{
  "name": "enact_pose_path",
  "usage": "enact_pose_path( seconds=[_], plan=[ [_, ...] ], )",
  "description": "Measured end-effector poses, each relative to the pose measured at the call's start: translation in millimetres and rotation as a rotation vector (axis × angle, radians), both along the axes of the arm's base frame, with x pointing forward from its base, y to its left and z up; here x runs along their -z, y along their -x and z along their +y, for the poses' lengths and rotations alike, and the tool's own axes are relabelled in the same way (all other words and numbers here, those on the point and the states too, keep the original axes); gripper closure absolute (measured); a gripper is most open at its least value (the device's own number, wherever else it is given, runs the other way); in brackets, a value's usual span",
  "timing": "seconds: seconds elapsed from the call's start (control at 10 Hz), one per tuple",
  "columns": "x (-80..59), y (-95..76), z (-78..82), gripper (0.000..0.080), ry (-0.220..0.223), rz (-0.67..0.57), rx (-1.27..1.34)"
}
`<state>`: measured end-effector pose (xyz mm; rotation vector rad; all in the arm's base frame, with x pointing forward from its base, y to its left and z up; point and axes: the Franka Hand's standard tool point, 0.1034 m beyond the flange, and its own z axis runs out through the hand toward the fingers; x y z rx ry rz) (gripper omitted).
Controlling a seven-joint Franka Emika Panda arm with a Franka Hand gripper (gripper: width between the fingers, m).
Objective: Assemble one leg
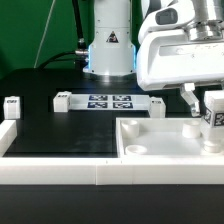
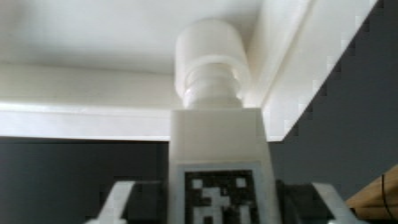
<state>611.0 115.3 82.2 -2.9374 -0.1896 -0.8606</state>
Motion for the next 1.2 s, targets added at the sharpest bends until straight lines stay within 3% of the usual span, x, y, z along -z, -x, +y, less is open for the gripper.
enact_pose_path(
  seconds=[0.4, 0.9, 1.1, 1.2],
  plan=[
    [13.7, 2.1, -1.4, 0.0509, 0.008, 0.013, -0.007],
    [14.6, -2.0, 0.5, 0.0509, 0.006, -0.013, -0.008],
    [14.6, -2.1, 0.5, 0.0221, 0.006, -0.013, -0.008],
    [14.6, -2.1, 0.5, 0.0221, 0.006, -0.013, -0.009]
  ],
)
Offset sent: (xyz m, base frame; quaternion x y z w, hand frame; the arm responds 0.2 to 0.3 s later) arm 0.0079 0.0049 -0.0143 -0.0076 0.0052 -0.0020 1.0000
